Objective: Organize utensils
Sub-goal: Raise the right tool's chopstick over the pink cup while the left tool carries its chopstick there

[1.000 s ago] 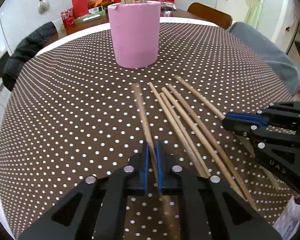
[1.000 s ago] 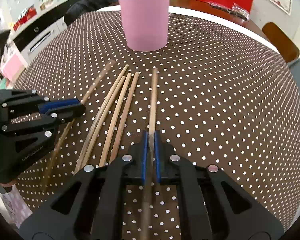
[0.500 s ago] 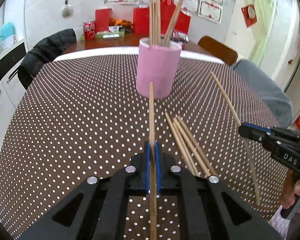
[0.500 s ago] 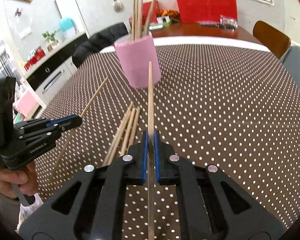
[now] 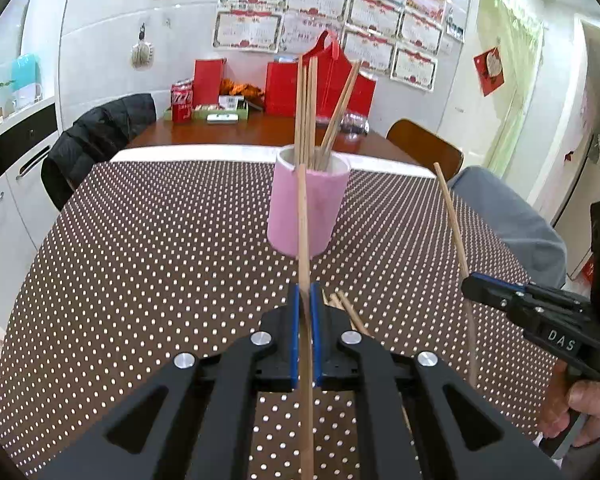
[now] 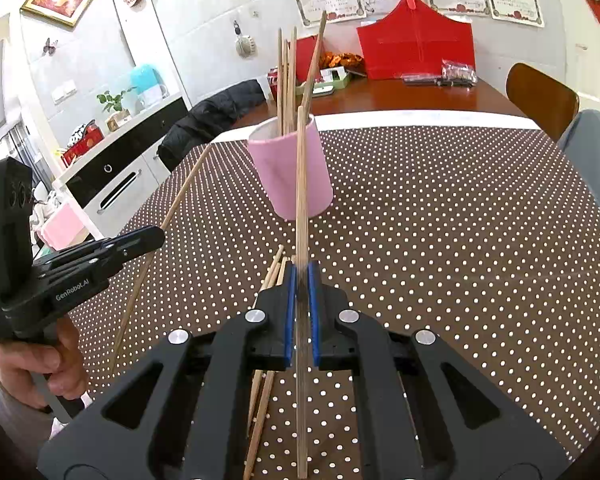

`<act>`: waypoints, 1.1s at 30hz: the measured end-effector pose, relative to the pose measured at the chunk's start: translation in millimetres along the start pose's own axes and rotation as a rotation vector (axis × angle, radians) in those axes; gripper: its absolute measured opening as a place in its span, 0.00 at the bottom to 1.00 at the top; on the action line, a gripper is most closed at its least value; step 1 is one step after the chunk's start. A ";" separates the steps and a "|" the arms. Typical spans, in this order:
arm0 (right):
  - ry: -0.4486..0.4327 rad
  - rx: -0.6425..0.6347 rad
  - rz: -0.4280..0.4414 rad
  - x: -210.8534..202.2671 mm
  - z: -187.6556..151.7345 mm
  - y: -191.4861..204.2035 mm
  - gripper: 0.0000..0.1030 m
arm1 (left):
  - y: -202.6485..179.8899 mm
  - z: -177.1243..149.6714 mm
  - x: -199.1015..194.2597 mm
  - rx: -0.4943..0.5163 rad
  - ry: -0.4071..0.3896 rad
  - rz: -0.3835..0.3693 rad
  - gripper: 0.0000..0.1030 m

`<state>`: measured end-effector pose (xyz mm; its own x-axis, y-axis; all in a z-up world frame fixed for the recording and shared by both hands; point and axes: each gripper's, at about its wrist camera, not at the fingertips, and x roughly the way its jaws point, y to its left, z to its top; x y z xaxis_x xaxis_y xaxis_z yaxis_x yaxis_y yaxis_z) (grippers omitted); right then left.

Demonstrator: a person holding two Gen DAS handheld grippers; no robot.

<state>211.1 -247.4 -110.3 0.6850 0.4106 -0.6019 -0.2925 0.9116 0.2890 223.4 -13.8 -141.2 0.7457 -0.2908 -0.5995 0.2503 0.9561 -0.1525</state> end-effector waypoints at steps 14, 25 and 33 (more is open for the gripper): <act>-0.098 -0.011 0.016 -17.9 19.8 5.0 0.06 | 0.3 33.2 -27.8 -0.001 -0.182 -0.021 0.05; -0.202 -0.060 0.023 -33.4 60.5 18.1 0.06 | 0.0 75.5 -44.1 0.020 -0.379 -0.075 0.05; -0.290 -0.103 0.027 -43.2 107.6 26.0 0.06 | -11.5 116.3 -41.0 0.057 -0.495 -0.133 0.05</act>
<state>245.7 -243.7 3.4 0.8336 0.4246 -0.3533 -0.3691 0.9040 0.2156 261.8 -17.1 -23.5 0.9045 -0.4054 -0.1323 0.3859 0.9102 -0.1505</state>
